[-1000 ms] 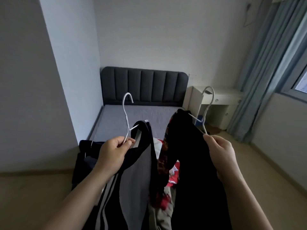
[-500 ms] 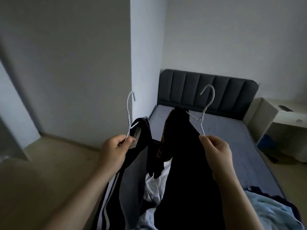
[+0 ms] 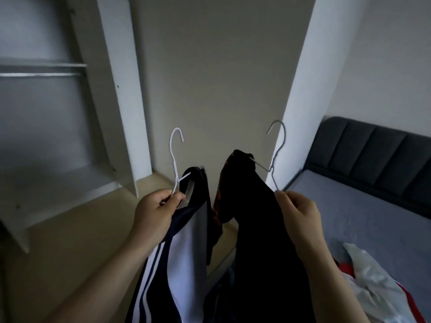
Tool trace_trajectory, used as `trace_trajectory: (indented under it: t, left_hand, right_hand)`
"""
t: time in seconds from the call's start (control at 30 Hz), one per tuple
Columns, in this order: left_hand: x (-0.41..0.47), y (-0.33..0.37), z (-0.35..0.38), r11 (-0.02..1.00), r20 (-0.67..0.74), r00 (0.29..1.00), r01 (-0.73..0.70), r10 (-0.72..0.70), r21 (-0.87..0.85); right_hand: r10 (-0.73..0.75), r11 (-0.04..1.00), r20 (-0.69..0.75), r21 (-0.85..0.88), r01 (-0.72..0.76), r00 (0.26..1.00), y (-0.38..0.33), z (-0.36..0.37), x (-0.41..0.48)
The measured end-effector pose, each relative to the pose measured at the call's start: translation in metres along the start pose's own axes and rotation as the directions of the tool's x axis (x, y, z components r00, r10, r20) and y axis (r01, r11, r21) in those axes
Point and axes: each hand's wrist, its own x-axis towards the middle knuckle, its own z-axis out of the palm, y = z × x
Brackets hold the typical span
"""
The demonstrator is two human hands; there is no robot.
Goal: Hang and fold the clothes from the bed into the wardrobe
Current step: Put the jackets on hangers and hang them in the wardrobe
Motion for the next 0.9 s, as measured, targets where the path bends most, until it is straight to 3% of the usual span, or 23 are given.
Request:
trace_trajectory:
  t: [0.17,0.57,0.9]
  left_hand:
    - [0.034,-0.039,-0.058,0.999,-0.073,0.996,0.05,-0.05,-0.002]
    - [0.154,-0.134,-0.204,0.993,-0.197,0.976,0.101,-0.087,0.062]
    - [0.26,-0.196,-0.288,0.979,-0.294,0.952,0.135,-0.086,0.15]
  right_hand:
    - [-0.028,1.0,0.12,-0.005,0.029,0.992,-0.013,0.091,0.025]
    - [-0.079,0.996,0.205,-0.03,0.086,0.976,-0.052,0.321,0.074]
    - [-0.037,0.995,0.352,0.097,0.002,0.935,-0.065,0.493,0.15]
